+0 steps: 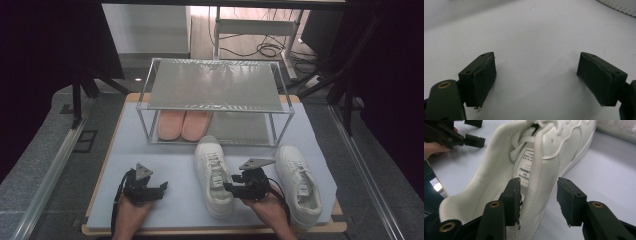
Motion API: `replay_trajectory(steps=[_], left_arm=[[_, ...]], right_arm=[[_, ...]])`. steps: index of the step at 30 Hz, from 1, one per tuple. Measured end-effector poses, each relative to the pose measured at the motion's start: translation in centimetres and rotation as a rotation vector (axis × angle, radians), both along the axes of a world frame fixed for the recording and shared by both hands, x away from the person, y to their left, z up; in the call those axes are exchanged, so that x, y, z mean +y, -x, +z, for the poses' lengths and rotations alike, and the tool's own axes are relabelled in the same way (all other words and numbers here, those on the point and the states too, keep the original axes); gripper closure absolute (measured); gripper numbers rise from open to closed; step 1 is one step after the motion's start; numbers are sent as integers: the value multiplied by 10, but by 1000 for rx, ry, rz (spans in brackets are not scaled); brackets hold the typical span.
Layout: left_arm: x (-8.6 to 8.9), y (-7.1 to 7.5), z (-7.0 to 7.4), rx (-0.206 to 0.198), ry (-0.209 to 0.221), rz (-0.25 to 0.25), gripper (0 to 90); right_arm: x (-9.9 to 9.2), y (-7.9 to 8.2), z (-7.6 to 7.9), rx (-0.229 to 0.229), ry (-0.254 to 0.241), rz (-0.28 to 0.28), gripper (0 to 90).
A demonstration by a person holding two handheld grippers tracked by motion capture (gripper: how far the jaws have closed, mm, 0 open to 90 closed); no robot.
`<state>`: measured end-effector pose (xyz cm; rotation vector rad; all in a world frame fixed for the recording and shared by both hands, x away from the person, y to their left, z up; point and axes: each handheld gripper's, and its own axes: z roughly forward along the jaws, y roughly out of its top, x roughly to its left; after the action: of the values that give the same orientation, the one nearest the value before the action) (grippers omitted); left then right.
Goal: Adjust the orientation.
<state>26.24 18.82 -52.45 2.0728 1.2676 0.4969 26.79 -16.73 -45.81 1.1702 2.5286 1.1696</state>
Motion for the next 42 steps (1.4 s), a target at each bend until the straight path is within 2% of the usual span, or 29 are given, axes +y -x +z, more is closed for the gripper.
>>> replay_trajectory(steps=[1,6,8,9,12,16,18,19,21,25,26,27,35,42], left_arm=[[0,0,0,0,0,0,158],[0,0,0,0,0,0,158],[0,0,0,-1,0,0,158],[0,0,0,-1,0,0,158],[0,0,0,-1,1,0,158],[0,0,0,0,1,0,158],[0,0,0,0,1,0,158],[0,0,0,0,0,0,158],[0,0,0,-1,0,0,158],[0,0,0,-1,1,0,158],[0,0,0,-1,1,0,158],[0,0,0,-1,0,0,158],[0,0,0,0,1,1,158],[0,0,0,-1,1,0,158]], right_arm=[[4,0,-3,3,38,1,558],[5,2,-2,8,55,-7,676],[5,2,-2,11,55,-5,711],[5,2,-1,36,42,-10,789],[0,0,-1,38,27,-13,807],[-17,-6,-3,102,-73,-35,825],[-22,-8,-3,127,-110,-36,826],[-22,-8,-3,127,-110,-36,826],[-27,-9,-3,160,-157,-39,827],[-31,-11,-3,189,-209,-45,829],[-31,-11,-3,189,-209,-45,829],[-34,-12,-3,204,-239,-47,830],[-39,-14,1,262,-344,-48,829],[-41,-15,9,274,-413,-37,829]])
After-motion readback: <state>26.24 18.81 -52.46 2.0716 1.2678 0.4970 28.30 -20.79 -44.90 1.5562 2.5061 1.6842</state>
